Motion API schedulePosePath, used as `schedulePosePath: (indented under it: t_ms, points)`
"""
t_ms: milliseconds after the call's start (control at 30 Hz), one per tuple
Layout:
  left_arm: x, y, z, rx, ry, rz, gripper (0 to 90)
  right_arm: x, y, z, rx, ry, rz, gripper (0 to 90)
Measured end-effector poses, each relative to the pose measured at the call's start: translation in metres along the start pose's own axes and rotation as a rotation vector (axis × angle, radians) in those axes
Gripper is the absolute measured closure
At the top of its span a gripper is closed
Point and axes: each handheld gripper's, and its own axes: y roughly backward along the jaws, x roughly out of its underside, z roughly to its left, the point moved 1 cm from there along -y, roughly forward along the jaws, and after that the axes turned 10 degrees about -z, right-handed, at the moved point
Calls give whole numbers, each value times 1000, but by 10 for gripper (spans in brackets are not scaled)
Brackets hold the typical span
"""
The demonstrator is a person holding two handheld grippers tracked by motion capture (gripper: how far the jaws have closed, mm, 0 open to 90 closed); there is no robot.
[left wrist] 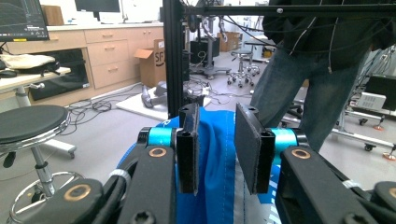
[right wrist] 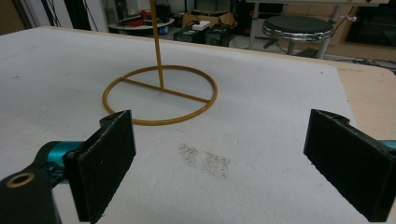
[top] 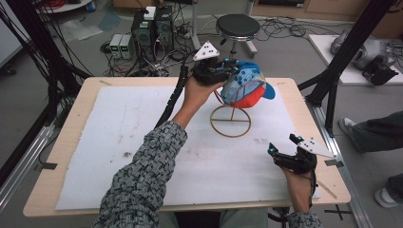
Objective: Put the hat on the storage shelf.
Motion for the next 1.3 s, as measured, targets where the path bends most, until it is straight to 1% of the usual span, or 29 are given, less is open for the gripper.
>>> schedulePosePath:
  t_ms: [67, 167, 267, 400, 500, 633, 667, 733, 767, 800, 867, 933, 967, 1067, 1200, 1300]
  points:
    - [0, 0, 0, 4, 2, 0, 685, 0, 0, 0, 0, 1, 0, 81]
    - [-1, 1, -1, 3, 7, -4, 654, 0, 0, 0, 0, 3, 0, 81]
    - [-2, 5, 1, -1, 6, -4, 642, 0, 0, 0, 0, 0, 0, 81]
    - [-5, 13, 5, -17, -2, -7, 623, 0, 0, 0, 0, 2, -2, 81]
    - [-9, 23, 8, -33, -6, -6, 601, 0, 0, 0, -2, 4, 1, 81]
    - [-15, 45, 13, -63, -36, -6, 573, 0, -1, 0, -1, 8, -1, 81]
    - [-16, 49, 14, -70, -40, -5, 564, 0, -1, 1, 0, 2, -2, 81]
    - [-19, 64, 18, -88, -41, -13, 556, 0, -1, 1, -3, 6, 2, 81]
    - [-19, 67, 19, -93, -40, -15, 547, 0, -1, 2, -4, 4, 2, 81]
    - [-20, 77, 21, -103, -39, -19, 539, 0, -2, 2, -5, 9, 2, 81]
    - [-22, 88, 23, -113, -47, -17, 526, -1, -2, 2, -7, 12, 0, 81]
    - [-22, 103, 25, -135, -57, -16, 508, -1, -2, 3, -5, 12, 1, 81]
    - [-22, 107, 26, -148, -60, -14, 492, -1, -2, 3, -4, 13, 1, 81]
    - [-19, 128, 27, -194, -87, 14, 460, -1, -2, 3, -5, 9, 1, 81]
    - [-11, 152, 25, -228, -102, 36, 430, -2, -3, 4, -5, 11, -2, 81]
    - [-2, 173, 23, -257, -116, 58, 418, -2, -3, 4, -7, 13, -3, 81]
